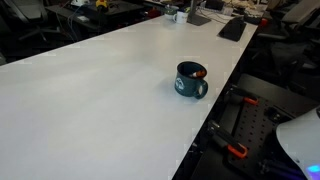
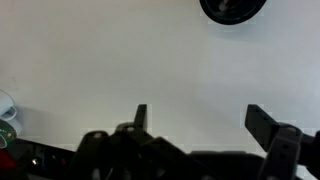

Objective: Remove the marker from the mug and place it on the table to the left of the mug

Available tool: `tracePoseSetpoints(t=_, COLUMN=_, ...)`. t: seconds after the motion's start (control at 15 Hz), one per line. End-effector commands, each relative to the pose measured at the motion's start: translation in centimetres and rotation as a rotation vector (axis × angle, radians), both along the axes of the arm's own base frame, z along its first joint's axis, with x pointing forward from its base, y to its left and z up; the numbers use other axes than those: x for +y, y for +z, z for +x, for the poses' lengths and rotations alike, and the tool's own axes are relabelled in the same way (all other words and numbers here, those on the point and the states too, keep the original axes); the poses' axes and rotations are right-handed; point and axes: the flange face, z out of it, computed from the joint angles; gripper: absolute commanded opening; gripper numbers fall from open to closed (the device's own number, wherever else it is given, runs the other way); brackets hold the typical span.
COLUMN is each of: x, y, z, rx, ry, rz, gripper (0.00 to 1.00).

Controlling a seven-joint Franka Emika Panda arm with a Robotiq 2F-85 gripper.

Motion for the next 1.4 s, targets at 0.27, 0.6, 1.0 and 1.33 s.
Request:
tracePoseSetpoints(t=0.27, x=-0.2, y=-0.4, z=0.8, rx=0.0, ry=-0.019, rz=-0.005, gripper=1.0)
tracePoseSetpoints(t=0.6, x=0.4, y=-3.3, z=1.7, rx=0.083, ry=-0.007, rz=0.003, gripper=1.0)
tracePoseSetpoints(t=1.0, x=1.0, y=-5.7, z=2.3, rx=0.15, ry=0.004, rz=0.017, gripper=1.0)
tracePoseSetpoints(t=1.33, x=3.0, y=-6.9, z=1.2, rx=0.235, ry=0.068, rz=0.136, gripper=1.0)
